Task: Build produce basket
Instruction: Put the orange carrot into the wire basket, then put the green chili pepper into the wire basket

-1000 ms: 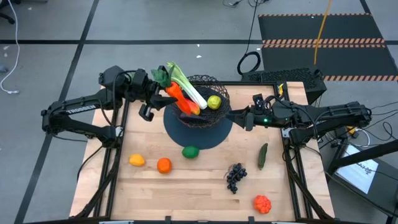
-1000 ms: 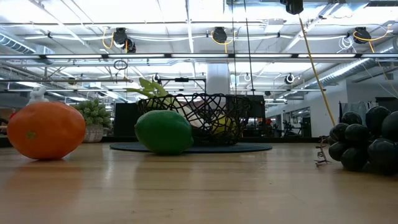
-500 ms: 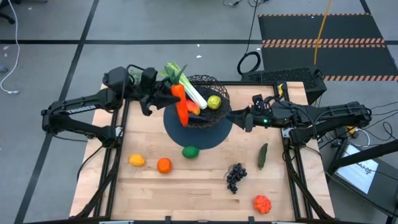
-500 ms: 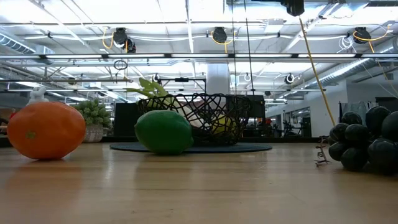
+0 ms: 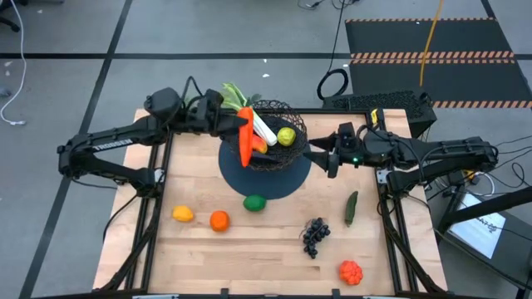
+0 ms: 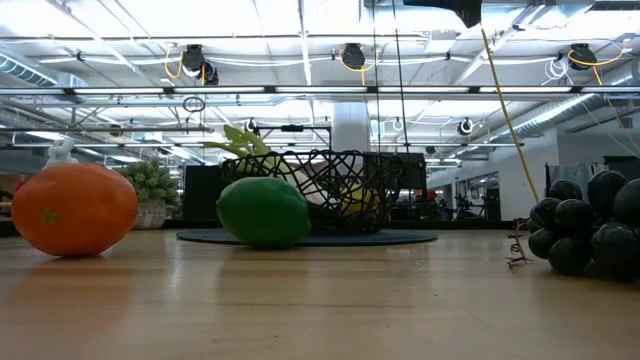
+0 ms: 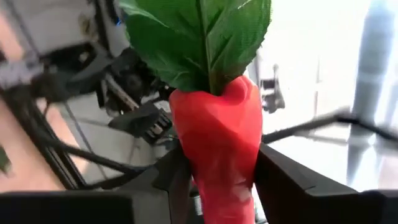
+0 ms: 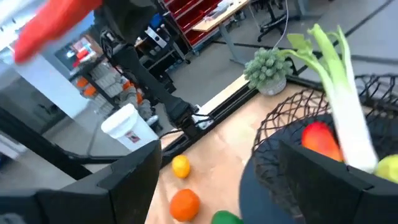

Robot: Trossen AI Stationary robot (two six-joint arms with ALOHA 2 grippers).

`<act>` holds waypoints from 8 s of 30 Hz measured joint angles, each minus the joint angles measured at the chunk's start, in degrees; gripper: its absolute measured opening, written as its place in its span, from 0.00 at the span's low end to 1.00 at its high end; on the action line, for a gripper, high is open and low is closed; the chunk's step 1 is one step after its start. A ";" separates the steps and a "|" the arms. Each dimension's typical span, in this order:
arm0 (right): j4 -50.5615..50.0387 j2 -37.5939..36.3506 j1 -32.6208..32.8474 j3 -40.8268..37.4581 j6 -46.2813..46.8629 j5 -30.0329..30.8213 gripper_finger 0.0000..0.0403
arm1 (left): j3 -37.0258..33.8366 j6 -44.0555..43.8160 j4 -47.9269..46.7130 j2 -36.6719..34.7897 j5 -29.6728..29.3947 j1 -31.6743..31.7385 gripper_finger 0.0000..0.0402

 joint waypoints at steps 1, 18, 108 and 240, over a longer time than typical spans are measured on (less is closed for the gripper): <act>-0.03 0.00 -0.17 0.00 -1.18 -0.03 0.78 | 0.00 -3.02 -0.75 0.17 0.00 0.16 0.38; 0.00 -0.87 -0.35 0.00 -13.81 -3.09 0.78 | -0.11 -4.03 -1.74 7.10 -5.56 -0.68 0.38; 3.02 -2.25 -5.58 0.00 3.67 16.06 0.78 | 12.16 75.78 -3.61 40.95 -21.99 19.77 0.66; -7.51 11.99 20.32 -22.36 76.46 -12.12 0.33 | -0.22 60.54 -61.68 8.65 -24.31 -19.65 0.21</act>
